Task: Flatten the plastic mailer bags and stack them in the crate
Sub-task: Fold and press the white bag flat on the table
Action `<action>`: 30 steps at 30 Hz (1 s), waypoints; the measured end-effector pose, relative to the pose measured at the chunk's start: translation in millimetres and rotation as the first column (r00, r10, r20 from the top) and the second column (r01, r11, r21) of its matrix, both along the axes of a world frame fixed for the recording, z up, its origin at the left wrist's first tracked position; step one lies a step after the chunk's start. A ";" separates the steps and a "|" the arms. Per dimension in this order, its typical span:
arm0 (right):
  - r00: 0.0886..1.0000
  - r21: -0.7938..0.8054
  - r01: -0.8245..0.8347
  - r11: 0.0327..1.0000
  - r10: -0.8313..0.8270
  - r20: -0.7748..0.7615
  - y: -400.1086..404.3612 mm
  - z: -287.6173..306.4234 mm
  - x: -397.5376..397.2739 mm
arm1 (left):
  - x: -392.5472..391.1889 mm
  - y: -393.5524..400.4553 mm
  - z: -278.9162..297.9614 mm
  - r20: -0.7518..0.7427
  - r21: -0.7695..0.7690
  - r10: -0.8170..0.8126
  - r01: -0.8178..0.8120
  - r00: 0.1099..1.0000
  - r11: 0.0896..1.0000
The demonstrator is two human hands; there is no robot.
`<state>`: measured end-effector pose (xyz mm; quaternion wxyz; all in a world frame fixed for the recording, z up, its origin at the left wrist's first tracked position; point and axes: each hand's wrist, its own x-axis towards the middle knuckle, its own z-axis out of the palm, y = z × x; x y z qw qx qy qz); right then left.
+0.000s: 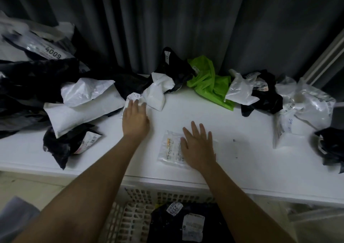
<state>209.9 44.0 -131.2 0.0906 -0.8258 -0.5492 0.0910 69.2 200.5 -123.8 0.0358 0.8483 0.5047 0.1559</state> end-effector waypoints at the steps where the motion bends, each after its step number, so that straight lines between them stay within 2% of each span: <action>1: 0.999 0.017 -0.012 1.000 0.012 -0.030 5.4 2.7 0.5 | -1.8 7.3 1.6 -0.019 0.022 0.027 -0.027 0.999 0.999; 7: 0.994 0.054 -0.022 0.998 0.027 -0.109 20.1 9.2 4.4 | -5.3 23.6 16.5 -0.225 0.017 0.123 -0.123 0.966 0.992; 11: 0.980 0.052 -0.098 0.994 0.105 -0.166 11.8 7.6 4.9 | -12.1 16.1 17.3 -0.259 0.052 0.089 -0.078 0.962 0.996; 15: 0.968 0.088 -0.091 0.992 0.109 -0.227 5.8 14.0 2.4 | -25.7 5.4 18.2 -0.207 0.080 0.041 -0.025 0.978 0.996; 18: 0.952 0.119 -0.074 0.990 0.106 -0.287 6.5 24.9 -6.8 | -32.7 6.3 19.1 -0.110 -0.068 0.014 -0.022 0.994 0.997; 20: 0.946 0.136 -0.070 0.988 0.109 -0.306 5.6 30.3 -12.3 | -32.4 6.3 19.2 -0.114 -0.263 0.020 -0.050 0.993 0.963; 22: 0.948 0.128 -0.079 0.989 0.114 -0.298 4.1 32.6 -15.1 | -28.4 3.8 18.1 -0.148 -0.338 0.046 -0.094 0.988 0.937; 27: 0.952 0.120 -0.090 0.989 0.120 -0.280 0.2 22.4 -14.2 | -20.3 -3.3 14.2 -0.155 -0.102 0.126 -0.143 0.980 0.984; 30: 0.939 0.138 -0.074 0.988 0.116 -0.324 -0.9 10.4 -19.5 | -24.1 1.4 8.8 -0.062 -0.123 0.123 -0.130 0.990 0.984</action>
